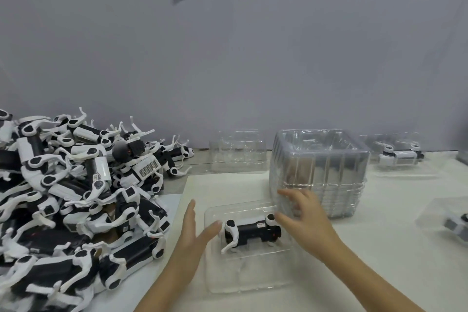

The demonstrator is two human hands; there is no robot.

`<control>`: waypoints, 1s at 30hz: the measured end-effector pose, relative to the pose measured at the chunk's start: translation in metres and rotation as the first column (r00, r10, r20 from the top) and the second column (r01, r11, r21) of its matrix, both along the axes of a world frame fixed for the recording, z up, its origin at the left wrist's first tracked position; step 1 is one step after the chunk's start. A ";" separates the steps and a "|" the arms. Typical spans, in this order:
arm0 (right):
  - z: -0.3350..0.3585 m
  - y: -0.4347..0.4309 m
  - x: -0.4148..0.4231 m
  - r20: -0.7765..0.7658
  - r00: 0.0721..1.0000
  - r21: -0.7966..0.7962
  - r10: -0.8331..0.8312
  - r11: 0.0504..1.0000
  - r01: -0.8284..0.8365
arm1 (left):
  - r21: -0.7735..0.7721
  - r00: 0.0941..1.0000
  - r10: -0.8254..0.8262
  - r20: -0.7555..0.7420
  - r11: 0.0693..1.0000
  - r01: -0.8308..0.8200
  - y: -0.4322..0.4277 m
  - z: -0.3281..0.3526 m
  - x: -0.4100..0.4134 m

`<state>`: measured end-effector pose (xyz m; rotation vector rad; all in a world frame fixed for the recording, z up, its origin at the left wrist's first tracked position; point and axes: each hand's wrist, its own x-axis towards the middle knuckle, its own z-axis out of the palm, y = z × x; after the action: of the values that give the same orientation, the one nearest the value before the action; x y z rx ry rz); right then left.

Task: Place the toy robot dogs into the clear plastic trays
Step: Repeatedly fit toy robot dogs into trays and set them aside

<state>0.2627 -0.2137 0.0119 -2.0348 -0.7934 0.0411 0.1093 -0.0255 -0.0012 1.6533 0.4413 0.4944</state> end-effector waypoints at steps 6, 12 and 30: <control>-0.012 0.003 -0.031 -0.614 0.757 0.420 0.224 0.904 0.073 | -0.282 0.996 0.086 0.029 0.957 -0.075 -0.021 0.004 0.015; 0.013 -0.007 -0.040 -0.453 0.831 0.591 0.324 0.807 0.008 | -0.074 0.961 0.076 0.266 0.996 -0.059 -0.030 0.027 0.010; 0.018 -0.003 -0.044 -0.568 0.146 0.816 0.810 0.531 0.229 | 0.195 0.825 -0.015 0.564 0.974 -0.115 -0.042 0.120 -0.012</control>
<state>0.2191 -0.2172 0.0296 -0.5021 -0.2528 1.0284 0.0974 -0.0677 0.1189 1.6117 -0.0170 1.0690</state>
